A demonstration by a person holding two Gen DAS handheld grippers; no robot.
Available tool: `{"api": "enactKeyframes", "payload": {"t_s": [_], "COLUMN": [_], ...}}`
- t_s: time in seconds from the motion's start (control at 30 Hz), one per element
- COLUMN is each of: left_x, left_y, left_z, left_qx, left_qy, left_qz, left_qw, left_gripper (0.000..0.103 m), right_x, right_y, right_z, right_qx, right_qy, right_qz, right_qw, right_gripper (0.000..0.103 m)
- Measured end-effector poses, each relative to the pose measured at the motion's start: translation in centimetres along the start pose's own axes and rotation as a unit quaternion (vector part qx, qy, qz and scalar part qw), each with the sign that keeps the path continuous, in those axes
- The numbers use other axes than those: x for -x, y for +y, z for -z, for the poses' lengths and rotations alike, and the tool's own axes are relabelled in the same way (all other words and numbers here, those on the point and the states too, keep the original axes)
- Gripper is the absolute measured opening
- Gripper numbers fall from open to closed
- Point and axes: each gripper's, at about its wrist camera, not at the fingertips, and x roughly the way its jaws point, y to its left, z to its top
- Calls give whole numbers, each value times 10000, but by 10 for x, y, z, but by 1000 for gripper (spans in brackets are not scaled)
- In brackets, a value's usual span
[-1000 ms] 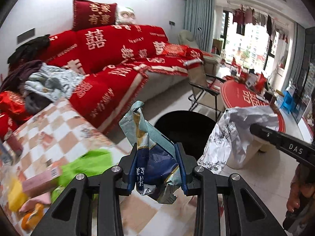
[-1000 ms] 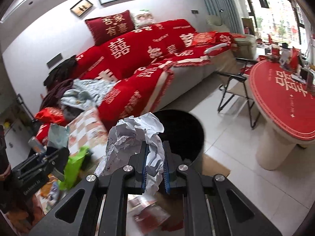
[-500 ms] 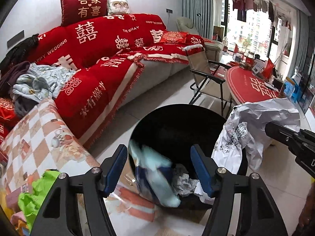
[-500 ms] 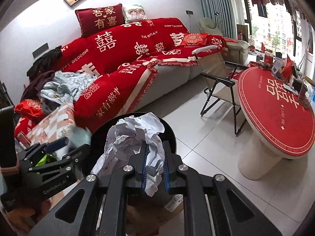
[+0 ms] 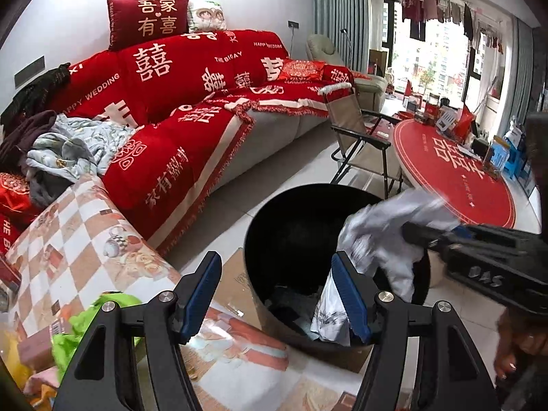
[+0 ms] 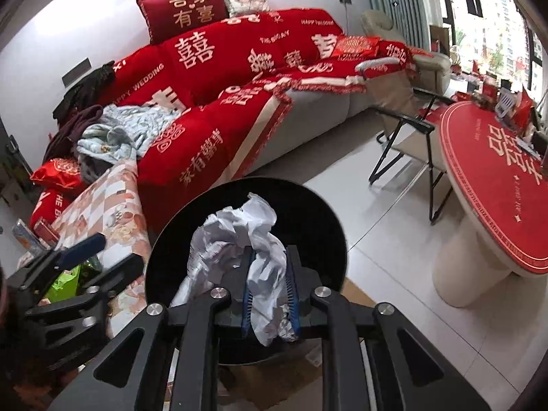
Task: Collect trash
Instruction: 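Carry chip bag and white paper over the bin and release both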
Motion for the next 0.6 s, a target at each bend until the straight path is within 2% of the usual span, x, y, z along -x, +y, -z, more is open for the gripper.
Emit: {"api": "enactKeyframes", "payload": {"t_s": [0.03,0.1,0.2,0.27,0.33,0.43,0.6], "left_x": [6,16,31,43,56,76,104], "left_y": [2,6,11,15,18,26,46], "left_z": [1,3,10,17,24,38,63], "left_qx": [-1,-43,-127,-164,-227,-325,-98], "left_qy": [-24,-44,-52,-62,-107,-136,-85], "left_qz": [14,18,-7,-30,-62,-255,-330], "left_qw": [10000,10000,9999,9998,9997,9991,9994], "left_gripper": [103,103,103,103,103,103,103], "right_x": [-1,1,9,14,21,30,44], "right_y": [1,1,3,5,9,16,34], "right_z": [1,2,5,8,12,19,35], "right_qx": [-14,-104,-224,-248,-266,-324,-360], "right_qy": [36,60,83,93,90,128,188], "right_qz": [-16,-92,-194,-263,-354,-509,-741], "right_qw": [10000,9999,9995,9993,9990,9981,9964], "right_gripper": [51,65,65,70,79,80,82]}}
